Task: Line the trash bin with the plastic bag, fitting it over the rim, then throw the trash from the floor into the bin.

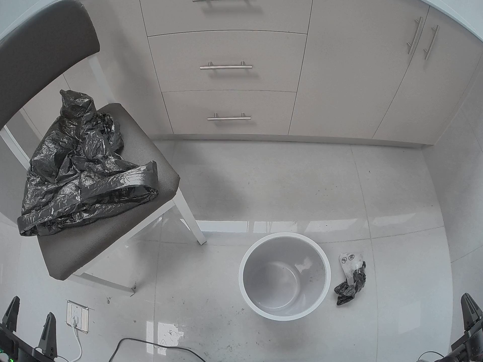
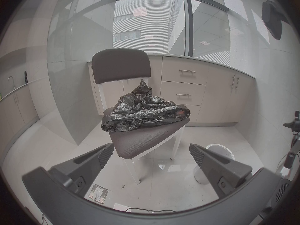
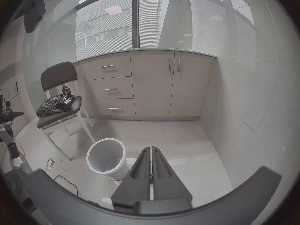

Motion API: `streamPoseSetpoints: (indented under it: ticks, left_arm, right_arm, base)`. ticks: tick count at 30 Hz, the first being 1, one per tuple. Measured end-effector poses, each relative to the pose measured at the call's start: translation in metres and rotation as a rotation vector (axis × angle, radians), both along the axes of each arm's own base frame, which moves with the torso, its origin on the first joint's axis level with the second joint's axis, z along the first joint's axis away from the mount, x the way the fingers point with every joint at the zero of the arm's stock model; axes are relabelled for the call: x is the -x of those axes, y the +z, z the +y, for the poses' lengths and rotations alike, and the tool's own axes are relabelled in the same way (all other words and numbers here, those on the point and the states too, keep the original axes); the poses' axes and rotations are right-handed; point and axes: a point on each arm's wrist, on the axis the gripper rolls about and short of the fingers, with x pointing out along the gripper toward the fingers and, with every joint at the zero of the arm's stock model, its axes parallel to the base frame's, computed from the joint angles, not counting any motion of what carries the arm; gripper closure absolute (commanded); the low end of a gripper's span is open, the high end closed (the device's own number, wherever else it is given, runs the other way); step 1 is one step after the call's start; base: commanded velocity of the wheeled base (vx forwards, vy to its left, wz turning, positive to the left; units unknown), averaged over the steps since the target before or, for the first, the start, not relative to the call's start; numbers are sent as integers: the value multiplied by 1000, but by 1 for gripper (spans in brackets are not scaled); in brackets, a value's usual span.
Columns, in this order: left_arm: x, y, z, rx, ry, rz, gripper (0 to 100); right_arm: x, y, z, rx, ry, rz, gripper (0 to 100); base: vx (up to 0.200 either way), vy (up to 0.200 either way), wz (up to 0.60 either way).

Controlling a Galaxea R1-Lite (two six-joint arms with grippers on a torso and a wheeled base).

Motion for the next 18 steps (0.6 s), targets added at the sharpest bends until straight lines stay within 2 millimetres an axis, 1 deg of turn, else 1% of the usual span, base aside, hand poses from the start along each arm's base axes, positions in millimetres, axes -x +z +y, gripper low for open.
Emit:
streamPoseSetpoints:
  ticks: [6,11,13,15,17,18]
  left_arm:
    - [0,0,0,0,1,0,0]
    - [0,0,0,0,3,-1,0]
    - [0,0,0,0,3,-1,0]
    - [0,0,0,0,4,-1,0]
    - [0,0,0,0,4,-2,0]
    - [0,0,0,0,4,-2,0]
  right_arm:
    - [0,0,0,13,-1,-2,100]
    - [0,3,0,-15,-3,-30,100]
    - [2,11,0,-48,-5,-60,100]
    - [5,26,-1,-86,-4,-102,100]
    - [9,50,-1,-112,7,-157,100]
    - [11,57,-1,-116,13,-173,100]
  base:
    - [0,0,0]
    - [0,0,0]
    - [0,0,0]
    - [0,0,0]
    - [0,0,0]
    - [0,0,0]
